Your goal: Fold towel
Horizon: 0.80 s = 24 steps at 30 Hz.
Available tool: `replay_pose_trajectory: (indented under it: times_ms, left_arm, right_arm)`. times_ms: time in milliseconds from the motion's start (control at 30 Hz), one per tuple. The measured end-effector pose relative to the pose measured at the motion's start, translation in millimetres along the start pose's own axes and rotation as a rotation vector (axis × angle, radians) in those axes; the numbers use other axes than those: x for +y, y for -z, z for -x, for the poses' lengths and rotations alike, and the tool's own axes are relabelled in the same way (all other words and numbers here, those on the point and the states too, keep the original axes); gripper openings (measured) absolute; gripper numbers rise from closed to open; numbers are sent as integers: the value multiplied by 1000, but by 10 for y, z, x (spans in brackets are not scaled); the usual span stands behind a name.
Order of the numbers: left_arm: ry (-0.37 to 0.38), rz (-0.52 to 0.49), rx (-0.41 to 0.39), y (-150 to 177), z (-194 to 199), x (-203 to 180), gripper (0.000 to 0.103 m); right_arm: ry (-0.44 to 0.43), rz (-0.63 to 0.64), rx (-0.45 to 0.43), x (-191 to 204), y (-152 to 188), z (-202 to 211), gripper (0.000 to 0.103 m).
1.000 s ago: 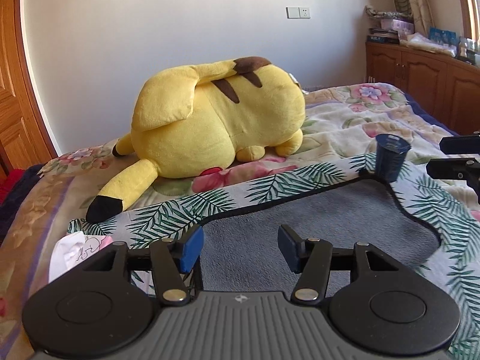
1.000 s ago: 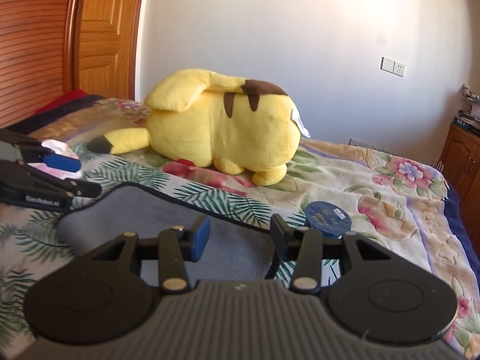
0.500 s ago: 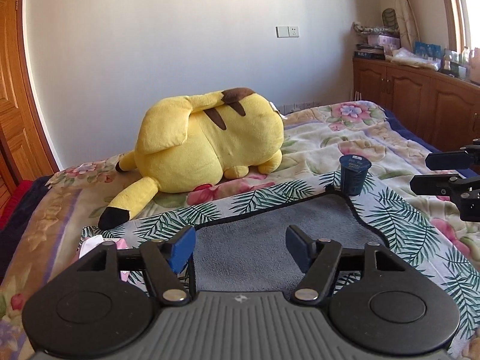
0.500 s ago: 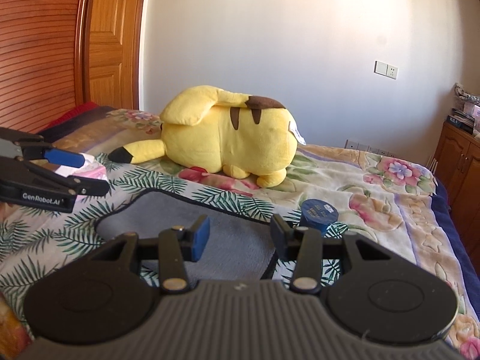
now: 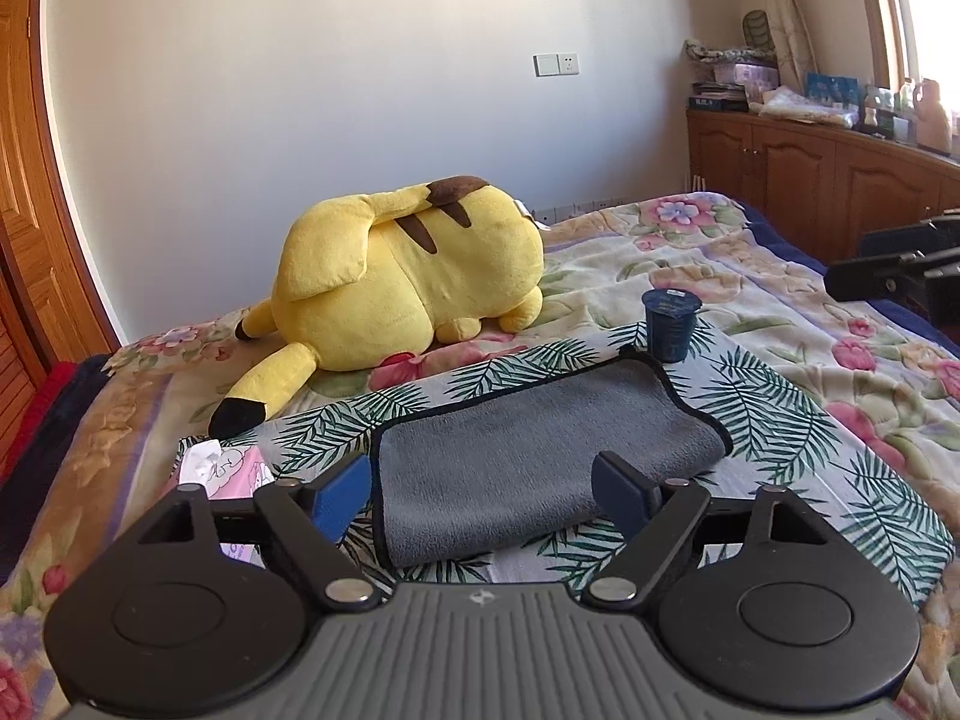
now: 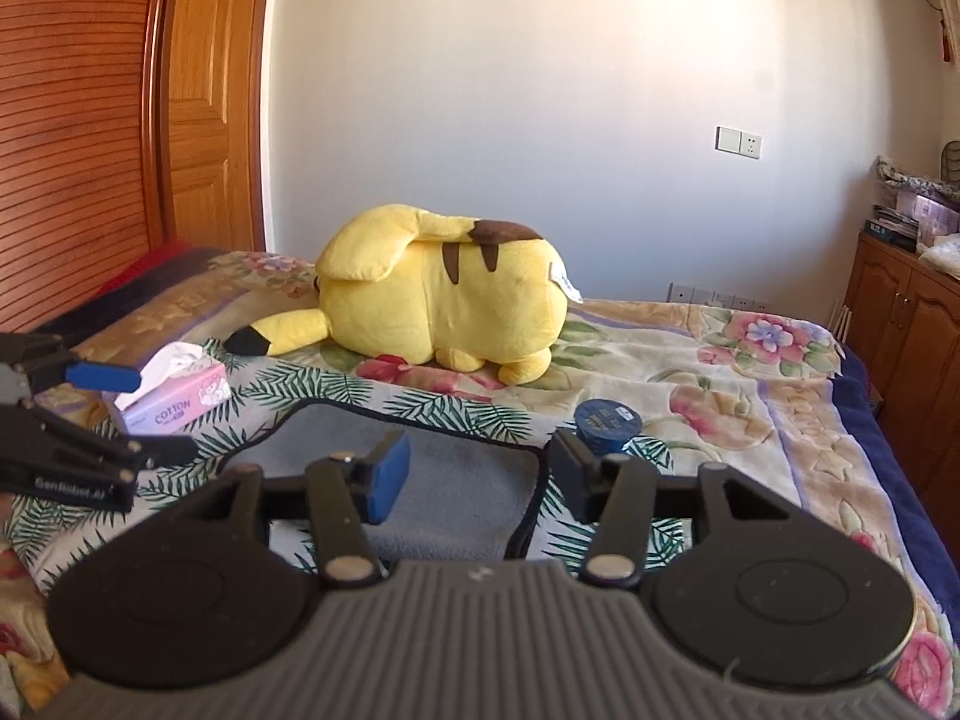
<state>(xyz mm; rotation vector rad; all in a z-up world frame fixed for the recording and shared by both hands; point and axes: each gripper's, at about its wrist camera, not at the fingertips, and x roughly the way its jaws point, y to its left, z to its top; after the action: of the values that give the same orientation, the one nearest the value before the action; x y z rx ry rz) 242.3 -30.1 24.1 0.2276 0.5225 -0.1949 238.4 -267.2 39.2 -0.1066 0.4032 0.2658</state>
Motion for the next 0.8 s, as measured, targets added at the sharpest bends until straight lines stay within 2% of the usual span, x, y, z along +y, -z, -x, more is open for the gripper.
replay_pose_trajectory:
  times_ms: [267,333,600,667,733,800]
  left_arm:
    - [16,6,-13,45,309,-57,70]
    - [18,13,-18,48,382,-72,71]
    - [17,11,-31,12,634,-163,78]
    - [19,14,-38,-1,712,-192,82]
    - [17,15,-49,-10,796,-221,85]
    - [17,18,-53,-18,874,-246,85]
  right_arm:
    - [8,-5,-15,23,-27,201,54]
    - [9,-8,-18,30,-26,252,58]
    - [23,-13,-17,64,10,466,64]
    - [28,-14,-17,72,10,524,68]
    - [33,-16,-23,82,13,589,79]
    - [34,-17,-32,91,16,661,80]
